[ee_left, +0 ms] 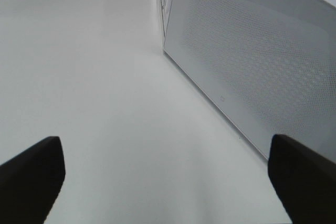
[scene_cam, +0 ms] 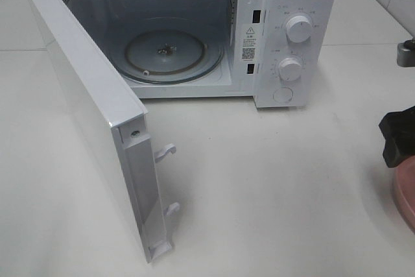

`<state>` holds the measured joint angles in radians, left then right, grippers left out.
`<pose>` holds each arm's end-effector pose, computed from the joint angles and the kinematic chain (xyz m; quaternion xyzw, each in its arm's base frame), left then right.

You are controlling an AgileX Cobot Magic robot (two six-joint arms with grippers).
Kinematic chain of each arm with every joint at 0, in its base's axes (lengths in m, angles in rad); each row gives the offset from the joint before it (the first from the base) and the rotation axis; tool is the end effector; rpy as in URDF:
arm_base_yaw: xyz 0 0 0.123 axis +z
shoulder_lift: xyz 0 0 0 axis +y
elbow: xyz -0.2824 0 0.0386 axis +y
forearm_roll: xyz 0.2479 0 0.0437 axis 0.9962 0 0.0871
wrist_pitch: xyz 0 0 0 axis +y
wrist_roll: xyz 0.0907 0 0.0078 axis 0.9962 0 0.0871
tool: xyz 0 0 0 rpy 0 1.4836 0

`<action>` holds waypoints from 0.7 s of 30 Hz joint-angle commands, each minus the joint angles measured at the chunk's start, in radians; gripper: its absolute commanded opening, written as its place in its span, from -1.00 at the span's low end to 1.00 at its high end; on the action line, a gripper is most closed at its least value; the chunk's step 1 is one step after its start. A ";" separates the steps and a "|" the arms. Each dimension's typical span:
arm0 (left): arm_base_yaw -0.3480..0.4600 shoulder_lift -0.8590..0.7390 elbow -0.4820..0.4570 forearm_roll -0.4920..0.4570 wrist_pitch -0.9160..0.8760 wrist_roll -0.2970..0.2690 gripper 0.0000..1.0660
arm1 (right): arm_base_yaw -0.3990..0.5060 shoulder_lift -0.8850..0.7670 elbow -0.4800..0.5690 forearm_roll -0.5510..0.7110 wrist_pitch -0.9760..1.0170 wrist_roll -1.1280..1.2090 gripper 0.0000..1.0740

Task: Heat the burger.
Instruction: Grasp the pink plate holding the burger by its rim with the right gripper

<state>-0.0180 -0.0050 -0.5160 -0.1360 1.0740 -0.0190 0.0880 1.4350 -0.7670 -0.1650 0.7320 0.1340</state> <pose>-0.0087 -0.0107 0.2811 0.0034 0.8493 -0.0775 0.5223 0.2452 0.0116 0.2014 -0.0310 0.9893 -0.0479 0.1343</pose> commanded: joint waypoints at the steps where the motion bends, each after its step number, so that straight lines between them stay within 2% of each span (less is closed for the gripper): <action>1: 0.000 -0.017 0.000 -0.003 -0.010 -0.005 0.84 | -0.006 0.045 0.005 -0.008 -0.022 -0.001 0.63; 21: 0.000 -0.017 0.000 -0.003 -0.010 -0.005 0.84 | -0.018 0.291 0.027 -0.070 -0.150 0.070 0.55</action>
<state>-0.0180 -0.0050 -0.5160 -0.1360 1.0740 -0.0190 0.0770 1.7200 -0.7450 -0.2240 0.5890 0.1890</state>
